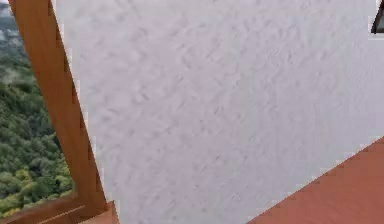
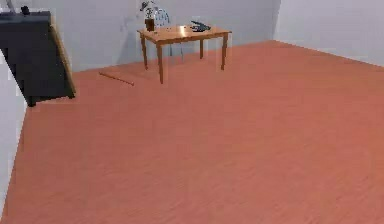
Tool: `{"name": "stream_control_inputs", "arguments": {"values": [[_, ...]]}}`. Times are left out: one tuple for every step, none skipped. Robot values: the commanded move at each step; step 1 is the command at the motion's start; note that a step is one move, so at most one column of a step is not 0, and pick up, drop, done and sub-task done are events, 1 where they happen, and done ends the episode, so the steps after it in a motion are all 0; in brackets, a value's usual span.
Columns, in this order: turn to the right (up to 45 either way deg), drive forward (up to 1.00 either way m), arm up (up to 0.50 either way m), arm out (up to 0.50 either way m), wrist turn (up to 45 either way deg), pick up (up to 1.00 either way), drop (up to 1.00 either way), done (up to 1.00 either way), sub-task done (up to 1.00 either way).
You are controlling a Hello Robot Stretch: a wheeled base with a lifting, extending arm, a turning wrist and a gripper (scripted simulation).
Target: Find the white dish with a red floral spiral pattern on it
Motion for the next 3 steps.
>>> {"name": "stream_control_inputs", "arguments": {"values": [[45.0, 0.0, 0.0, 0.0, 0.0, 0.0, 0.0, 0.0, 0.0], [45.0, 0.0, 0.0, 0.0, 0.0, 0.0, 0.0, 0.0, 0.0], [45.0, 0.0, 0.0, 0.0, 0.0, 0.0, 0.0, 0.0, 0.0]]}}
